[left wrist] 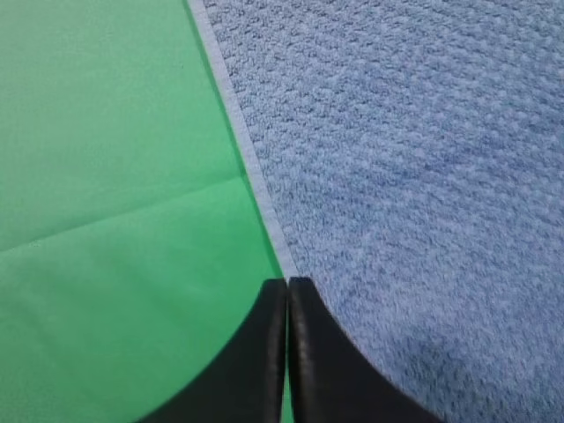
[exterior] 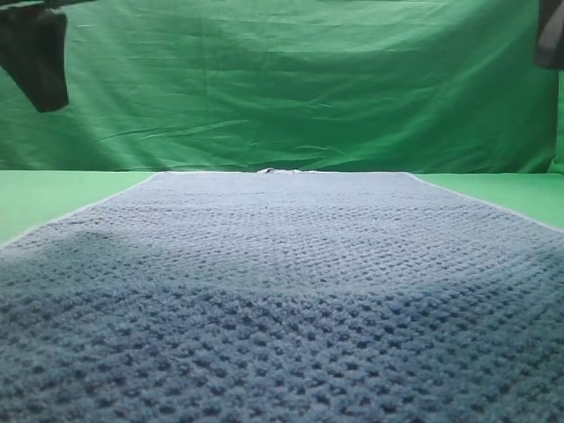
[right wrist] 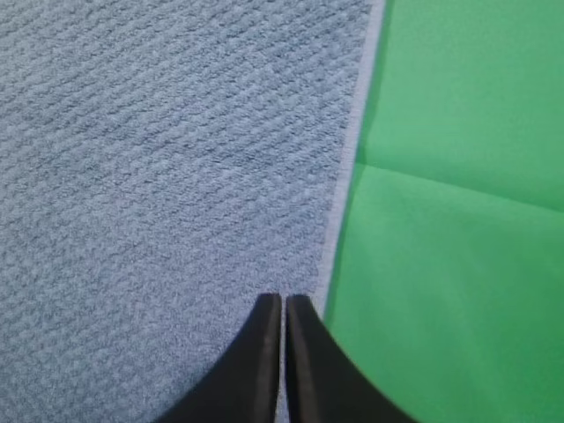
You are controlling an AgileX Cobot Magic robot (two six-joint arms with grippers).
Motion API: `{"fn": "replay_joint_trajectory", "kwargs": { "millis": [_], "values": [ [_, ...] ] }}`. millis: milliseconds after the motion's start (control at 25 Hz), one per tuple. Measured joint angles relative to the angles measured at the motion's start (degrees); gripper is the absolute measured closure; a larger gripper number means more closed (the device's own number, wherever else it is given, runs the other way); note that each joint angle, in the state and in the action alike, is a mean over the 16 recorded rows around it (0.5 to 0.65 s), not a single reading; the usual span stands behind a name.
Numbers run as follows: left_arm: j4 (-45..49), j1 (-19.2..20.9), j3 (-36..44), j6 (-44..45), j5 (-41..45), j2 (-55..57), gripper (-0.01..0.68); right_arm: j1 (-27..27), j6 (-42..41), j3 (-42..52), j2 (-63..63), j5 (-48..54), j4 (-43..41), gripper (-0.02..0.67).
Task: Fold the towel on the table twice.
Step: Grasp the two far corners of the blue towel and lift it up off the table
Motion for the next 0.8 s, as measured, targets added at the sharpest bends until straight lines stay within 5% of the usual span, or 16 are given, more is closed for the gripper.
{"fn": "replay_joint_trajectory", "kwargs": {
  "millis": [320,800],
  "values": [
    [-0.5,0.0,-5.4,-0.2,1.1,8.0,0.607,1.6,-0.7,-4.0,9.9,-3.0,-1.1,0.511],
    [-2.9,0.0,-5.9,-2.1,0.5,12.3,0.155,1.7,-2.5,-5.9,18.4,-5.7,-1.3,0.067]
  ]
}}
